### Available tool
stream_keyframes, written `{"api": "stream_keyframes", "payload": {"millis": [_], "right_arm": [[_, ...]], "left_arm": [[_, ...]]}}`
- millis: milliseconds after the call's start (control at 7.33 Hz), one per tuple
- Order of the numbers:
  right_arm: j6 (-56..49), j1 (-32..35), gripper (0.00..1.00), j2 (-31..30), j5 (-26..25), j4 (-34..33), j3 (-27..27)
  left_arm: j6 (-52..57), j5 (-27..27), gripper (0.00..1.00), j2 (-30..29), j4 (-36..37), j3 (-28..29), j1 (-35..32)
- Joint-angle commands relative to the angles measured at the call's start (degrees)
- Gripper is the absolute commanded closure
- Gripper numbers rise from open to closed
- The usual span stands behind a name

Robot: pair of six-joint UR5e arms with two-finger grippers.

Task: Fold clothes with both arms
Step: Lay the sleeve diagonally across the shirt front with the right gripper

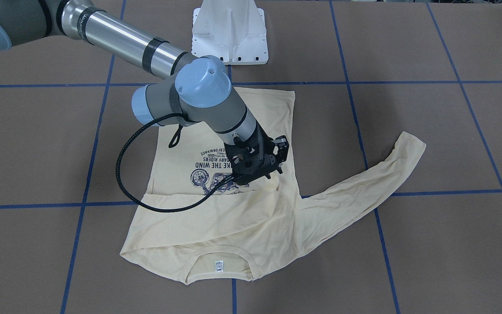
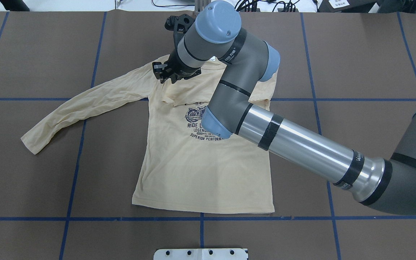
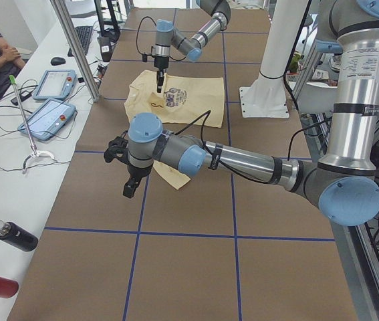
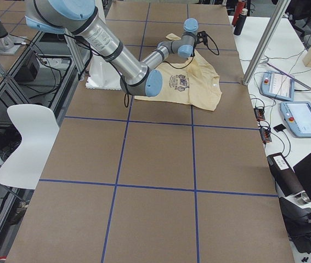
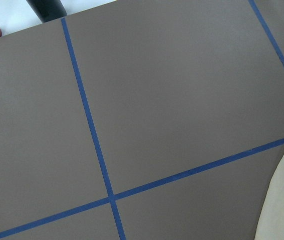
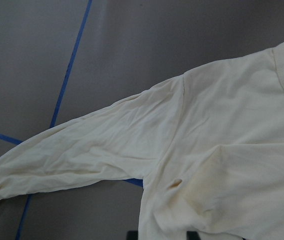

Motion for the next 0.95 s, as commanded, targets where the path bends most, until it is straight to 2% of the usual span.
{"api": "stream_keyframes", "payload": {"millis": [0, 136, 273, 409, 545, 818], "right_arm": [[0.26, -1.31, 0.00, 0.63, -5.17, -0.09, -0.05], [1.92, -1.22, 0.00, 0.45, -5.17, -0.44, 0.04], [3.50, -1.05, 0.00, 0.45, -4.91, -2.71, 1.00], [3.43, -0.70, 0.00, 0.37, -4.73, -11.26, 4.40], [3.34, 0.61, 0.00, -0.07, -3.51, -19.70, 8.78], [0.20, 1.94, 0.00, -5.84, -2.18, -31.86, 19.85]], "left_arm": [[0.00, 0.00, 0.00, -0.20, 0.00, 0.21, 0.03], [-2.35, 0.09, 0.00, -0.38, -0.17, 0.03, 0.20], [-7.33, 0.70, 0.00, -0.47, -3.31, -0.23, 0.55], [-12.69, 1.05, 0.00, 0.05, -6.91, -0.32, 2.30], [-19.62, 6.62, 0.00, 0.23, -8.94, -1.02, 6.92], [-32.71, 9.75, 0.00, 3.91, -18.75, -1.02, 13.44]]}}
